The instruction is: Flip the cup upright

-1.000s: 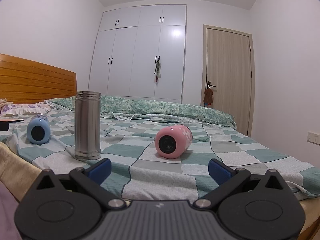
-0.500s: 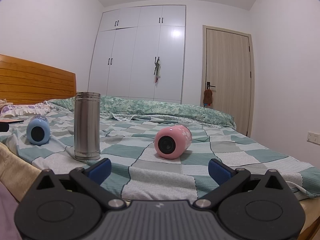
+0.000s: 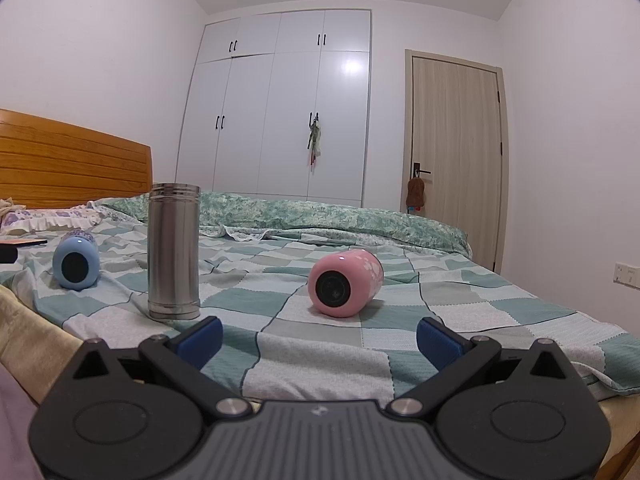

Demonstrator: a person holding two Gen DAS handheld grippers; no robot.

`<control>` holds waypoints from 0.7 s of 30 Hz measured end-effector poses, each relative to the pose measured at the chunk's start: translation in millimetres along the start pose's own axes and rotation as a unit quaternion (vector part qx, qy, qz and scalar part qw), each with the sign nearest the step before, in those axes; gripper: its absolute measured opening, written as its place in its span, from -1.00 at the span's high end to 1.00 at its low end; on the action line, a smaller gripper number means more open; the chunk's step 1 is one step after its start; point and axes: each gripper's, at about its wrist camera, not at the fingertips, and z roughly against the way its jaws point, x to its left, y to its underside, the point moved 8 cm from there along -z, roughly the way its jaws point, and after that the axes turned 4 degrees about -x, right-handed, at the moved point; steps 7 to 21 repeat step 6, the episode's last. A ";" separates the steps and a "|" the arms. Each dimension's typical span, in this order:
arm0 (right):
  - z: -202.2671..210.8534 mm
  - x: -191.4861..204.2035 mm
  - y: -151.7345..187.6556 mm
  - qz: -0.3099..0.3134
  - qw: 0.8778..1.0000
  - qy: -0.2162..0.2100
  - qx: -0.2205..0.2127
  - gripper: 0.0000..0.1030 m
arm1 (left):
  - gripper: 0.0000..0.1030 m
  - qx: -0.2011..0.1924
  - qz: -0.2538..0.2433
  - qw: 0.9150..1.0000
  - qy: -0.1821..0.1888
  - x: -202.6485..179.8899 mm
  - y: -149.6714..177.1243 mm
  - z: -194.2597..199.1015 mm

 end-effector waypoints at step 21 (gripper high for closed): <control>-0.1 0.1 0.0 0.000 1.000 0.000 0.000 -1.00 | -1.00 -0.003 0.004 1.000 -0.003 -0.6 -0.5 -1.1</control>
